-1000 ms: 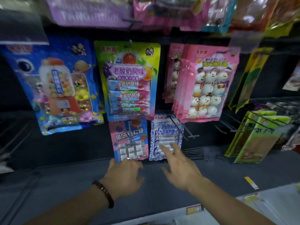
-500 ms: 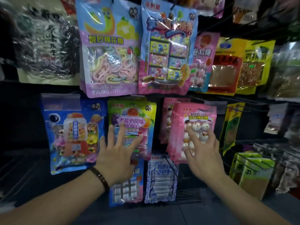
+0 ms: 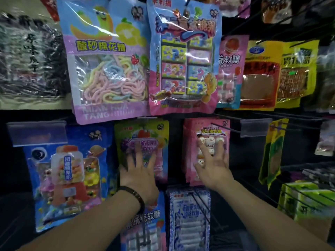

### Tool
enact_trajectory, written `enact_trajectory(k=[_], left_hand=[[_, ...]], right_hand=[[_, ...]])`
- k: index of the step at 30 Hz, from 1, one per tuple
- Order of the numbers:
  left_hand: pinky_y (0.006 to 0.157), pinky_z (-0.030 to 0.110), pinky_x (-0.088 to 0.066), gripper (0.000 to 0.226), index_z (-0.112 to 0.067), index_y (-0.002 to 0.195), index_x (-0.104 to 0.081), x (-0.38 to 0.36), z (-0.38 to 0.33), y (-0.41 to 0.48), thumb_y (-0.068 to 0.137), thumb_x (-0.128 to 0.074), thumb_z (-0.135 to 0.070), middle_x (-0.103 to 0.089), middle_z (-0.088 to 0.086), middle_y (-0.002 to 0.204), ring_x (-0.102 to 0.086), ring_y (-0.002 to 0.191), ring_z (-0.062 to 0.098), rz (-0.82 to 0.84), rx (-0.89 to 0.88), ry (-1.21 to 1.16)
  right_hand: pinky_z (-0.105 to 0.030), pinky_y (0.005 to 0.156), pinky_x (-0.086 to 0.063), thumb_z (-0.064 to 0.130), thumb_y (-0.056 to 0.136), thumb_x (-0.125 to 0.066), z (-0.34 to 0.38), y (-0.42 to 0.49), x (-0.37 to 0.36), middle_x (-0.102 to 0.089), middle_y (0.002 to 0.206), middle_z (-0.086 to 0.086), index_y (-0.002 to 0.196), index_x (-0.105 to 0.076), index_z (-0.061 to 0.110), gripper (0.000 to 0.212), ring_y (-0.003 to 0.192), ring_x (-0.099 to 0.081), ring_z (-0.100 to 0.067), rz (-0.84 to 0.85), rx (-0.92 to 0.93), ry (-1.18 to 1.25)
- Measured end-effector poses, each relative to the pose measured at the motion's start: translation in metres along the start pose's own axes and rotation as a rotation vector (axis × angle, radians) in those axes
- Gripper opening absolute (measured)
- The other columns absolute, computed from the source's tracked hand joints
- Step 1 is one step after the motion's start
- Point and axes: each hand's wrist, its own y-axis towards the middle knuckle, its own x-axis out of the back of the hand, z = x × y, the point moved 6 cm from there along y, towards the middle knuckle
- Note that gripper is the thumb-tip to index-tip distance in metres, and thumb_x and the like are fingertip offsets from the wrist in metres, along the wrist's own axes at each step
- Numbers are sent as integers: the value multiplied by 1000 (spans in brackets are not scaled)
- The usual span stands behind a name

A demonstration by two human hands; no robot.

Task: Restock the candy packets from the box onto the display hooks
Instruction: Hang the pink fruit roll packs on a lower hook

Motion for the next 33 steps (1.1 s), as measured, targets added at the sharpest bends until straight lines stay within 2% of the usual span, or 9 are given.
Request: enact_trajectory(k=[4,10,12,15,19,22,25,30,33], left_hand=[[118,61,-32,112,-37,161,21,-1,-3,22,90,-63,-55,42,19,161,-5,154,48,67,32,-59],[119,57,-33,115,-36,162,21,-6,-6,28,89,-67,-49,44,18,161,3,157,46,98,34,-135],[118,55,-35,109,-33,164,12,-5,-7,20,89,-65,-49,35,20,164,-2,156,46,54,3,-133],[113,53,-42,92,-25,162,-8,1,-7,-1,91,-64,-45,16,19,168,-16,152,44,-15,-82,-175],[94,46,-56,47,-15,144,-43,10,5,-48,99,-57,-15,-22,14,162,-58,122,36,24,-204,-363],[89,44,-57,32,-19,133,-53,21,31,-92,101,-54,-18,-47,2,134,-61,110,26,-74,-291,-418],[85,37,-54,21,-29,120,-53,27,76,-132,99,-55,-29,-44,-7,119,-53,106,19,-236,-299,-345],[104,47,-50,61,-24,135,-56,16,175,-159,80,-72,-47,-46,11,147,-46,131,38,-394,-102,-66],[119,60,-36,100,-22,167,-21,-8,220,-155,87,-63,-66,-7,21,173,-13,158,46,-351,-16,6]], right_hand=[[-57,122,-35,45,103,-56,-2,4,-6,40,165,1,157,8,65,86,159,19,-37,-25,12,-46],[-52,110,-50,37,104,-56,-3,-7,-3,41,166,3,157,14,64,91,160,22,-35,11,34,-59],[-50,107,-53,34,103,-57,1,-14,0,41,167,1,158,12,61,92,161,17,-38,22,45,-73],[-56,121,-37,29,103,-59,13,-32,3,29,172,-9,164,9,49,94,161,9,-43,80,62,-113],[-51,122,-36,31,105,-57,51,-67,6,3,172,-9,167,-3,35,82,161,-7,-36,73,183,-132],[-43,115,-45,24,107,-50,93,-102,1,-9,167,-4,166,-14,30,69,155,-21,-29,74,344,-127],[-39,102,-50,22,106,-50,142,-138,-13,-4,167,-1,165,-14,30,69,151,-24,-29,154,465,-177],[-48,127,-28,24,105,-54,225,-171,-36,24,172,-2,167,3,37,85,161,10,-31,205,644,-248],[-50,132,-6,26,102,-57,266,-167,-48,44,165,-8,164,17,40,97,158,30,-33,145,703,-283]])
